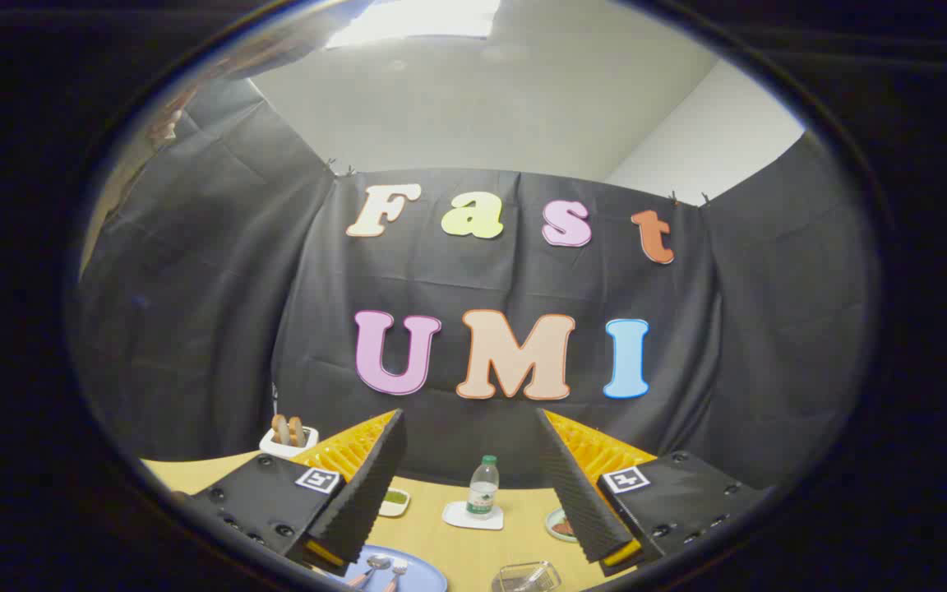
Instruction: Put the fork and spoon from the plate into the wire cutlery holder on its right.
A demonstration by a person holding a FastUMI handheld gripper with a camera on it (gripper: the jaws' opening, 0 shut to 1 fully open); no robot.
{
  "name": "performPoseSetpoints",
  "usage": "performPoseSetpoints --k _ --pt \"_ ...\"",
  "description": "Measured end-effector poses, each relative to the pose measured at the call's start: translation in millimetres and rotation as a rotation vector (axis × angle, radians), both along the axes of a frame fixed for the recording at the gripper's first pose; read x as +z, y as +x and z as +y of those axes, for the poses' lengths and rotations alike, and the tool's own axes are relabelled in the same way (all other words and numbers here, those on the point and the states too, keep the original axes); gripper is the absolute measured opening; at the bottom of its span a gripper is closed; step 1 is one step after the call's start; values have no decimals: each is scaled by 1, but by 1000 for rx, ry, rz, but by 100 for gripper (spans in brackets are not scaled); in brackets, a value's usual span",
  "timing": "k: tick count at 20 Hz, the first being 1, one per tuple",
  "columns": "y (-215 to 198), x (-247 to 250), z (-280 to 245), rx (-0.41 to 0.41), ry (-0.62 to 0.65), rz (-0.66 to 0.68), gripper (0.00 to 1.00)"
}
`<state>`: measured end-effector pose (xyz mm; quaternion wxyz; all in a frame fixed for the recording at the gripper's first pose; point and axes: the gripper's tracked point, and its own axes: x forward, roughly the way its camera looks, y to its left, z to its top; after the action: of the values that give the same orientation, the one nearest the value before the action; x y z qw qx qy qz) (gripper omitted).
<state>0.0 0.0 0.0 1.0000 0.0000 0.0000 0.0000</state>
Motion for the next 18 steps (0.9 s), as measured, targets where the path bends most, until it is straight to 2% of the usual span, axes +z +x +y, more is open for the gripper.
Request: performPoseSetpoints --k 8,13,18 --pt "4 -16 5 8 34 33 99" --pt "9 -29 16 47 23 44 99" --pt "15 -50 24 63 56 109 99"
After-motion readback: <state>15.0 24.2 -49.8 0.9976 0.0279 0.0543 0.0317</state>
